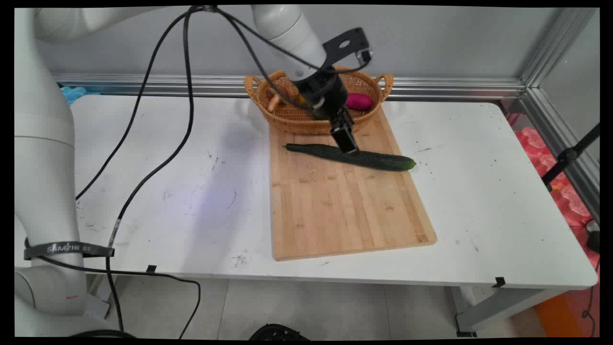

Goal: Pick up the cucumber from the cutting board

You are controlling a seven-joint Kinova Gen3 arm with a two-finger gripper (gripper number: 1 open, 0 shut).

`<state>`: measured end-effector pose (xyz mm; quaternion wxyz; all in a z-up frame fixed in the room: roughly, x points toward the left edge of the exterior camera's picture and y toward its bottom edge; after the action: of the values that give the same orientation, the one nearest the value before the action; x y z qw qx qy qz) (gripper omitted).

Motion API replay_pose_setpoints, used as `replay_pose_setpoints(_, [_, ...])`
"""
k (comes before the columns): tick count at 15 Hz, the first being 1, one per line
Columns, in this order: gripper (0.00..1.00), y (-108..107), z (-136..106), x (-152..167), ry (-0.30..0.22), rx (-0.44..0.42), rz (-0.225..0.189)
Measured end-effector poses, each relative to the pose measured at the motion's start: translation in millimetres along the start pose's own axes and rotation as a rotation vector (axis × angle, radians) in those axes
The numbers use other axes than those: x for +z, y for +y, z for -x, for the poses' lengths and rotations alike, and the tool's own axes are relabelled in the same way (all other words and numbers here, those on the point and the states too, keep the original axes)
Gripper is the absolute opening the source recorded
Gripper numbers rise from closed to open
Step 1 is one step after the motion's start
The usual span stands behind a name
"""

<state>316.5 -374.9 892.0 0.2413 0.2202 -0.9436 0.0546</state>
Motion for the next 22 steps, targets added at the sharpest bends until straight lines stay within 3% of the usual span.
replay_pose_setpoints(4, [1.00,1.6,5.9,4.6,-0.028,0.077,-0.019])
replay_pose_setpoints(10, [1.00,-21.8,-15.8,19.4,-0.004,0.199,-0.048])
replay_pose_setpoints(16, [1.00,-41.8,-22.4,39.2,0.006,0.246,-0.049])
replay_pose_setpoints(22, [1.00,-48.6,-20.0,64.1,0.009,0.259,-0.028])
